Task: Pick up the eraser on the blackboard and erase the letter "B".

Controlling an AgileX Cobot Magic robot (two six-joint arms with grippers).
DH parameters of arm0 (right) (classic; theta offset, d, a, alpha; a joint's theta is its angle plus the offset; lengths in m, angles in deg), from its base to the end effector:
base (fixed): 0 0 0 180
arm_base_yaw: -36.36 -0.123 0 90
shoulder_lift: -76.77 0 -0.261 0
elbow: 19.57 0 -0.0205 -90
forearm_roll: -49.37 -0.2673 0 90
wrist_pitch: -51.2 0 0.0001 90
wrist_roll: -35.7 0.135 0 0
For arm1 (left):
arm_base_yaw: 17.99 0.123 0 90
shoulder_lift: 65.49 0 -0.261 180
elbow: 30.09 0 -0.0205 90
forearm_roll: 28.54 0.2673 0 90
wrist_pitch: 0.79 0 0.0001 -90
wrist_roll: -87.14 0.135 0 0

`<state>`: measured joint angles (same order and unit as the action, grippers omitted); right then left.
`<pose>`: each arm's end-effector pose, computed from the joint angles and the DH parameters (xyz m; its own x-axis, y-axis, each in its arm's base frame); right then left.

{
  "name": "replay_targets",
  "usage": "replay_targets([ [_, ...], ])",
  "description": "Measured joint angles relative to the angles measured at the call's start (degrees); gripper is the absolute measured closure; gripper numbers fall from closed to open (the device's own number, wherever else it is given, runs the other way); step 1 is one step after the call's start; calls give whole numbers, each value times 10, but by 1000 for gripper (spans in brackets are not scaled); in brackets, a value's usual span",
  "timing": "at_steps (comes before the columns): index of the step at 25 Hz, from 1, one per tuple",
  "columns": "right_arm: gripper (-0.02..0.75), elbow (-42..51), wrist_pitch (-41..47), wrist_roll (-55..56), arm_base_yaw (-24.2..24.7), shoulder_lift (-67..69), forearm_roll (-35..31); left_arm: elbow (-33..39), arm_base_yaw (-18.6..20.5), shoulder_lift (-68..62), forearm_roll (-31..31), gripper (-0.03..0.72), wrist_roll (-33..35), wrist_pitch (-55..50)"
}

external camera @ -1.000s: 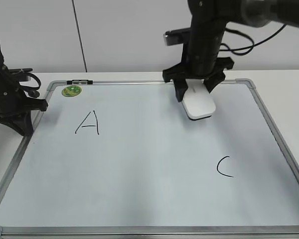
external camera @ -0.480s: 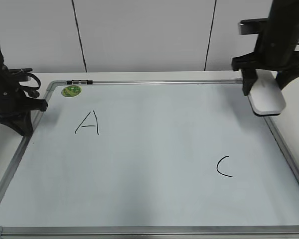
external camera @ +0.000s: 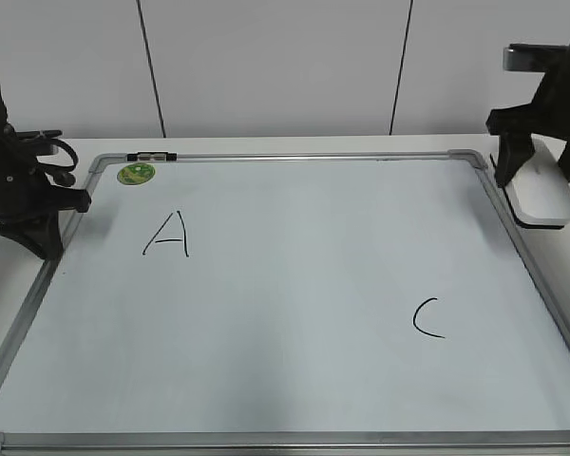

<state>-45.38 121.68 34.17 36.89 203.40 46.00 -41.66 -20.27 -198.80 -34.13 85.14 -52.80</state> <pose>0.4425 0.0034 0.1692 -0.9884 0.0021 -0.1522 -0.0061 0.9985 0.0537 0.4312 -0.0275 0.0560 -0.9931 -0.0552 -0.1034 -0.0463 0.9952 -0.0865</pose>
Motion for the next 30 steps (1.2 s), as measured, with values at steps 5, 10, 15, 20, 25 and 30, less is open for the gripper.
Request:
replay_targets([
  [5, 214, 0, 0, -8, 1, 29, -8, 0, 0, 0, 0, 639, 0, 0],
  [10, 214, 0, 0, -10, 2, 39, -10, 0, 0, 0, 0, 639, 0, 0],
  [15, 214, 0, -1, -10, 2, 39, -10, 0, 0, 0, 0, 639, 0, 0],
  [20, 214, 0, -1, -10, 2, 39, -10, 0, 0, 0, 0, 639, 0, 0],
  [25, 214, 0, -1, -10, 2, 39, -12, 0, 0, 0, 0, 639, 0, 0],
  [30, 214, 0, -2, -11, 2, 51, -13, 0, 0, 0, 0, 639, 0, 0],
])
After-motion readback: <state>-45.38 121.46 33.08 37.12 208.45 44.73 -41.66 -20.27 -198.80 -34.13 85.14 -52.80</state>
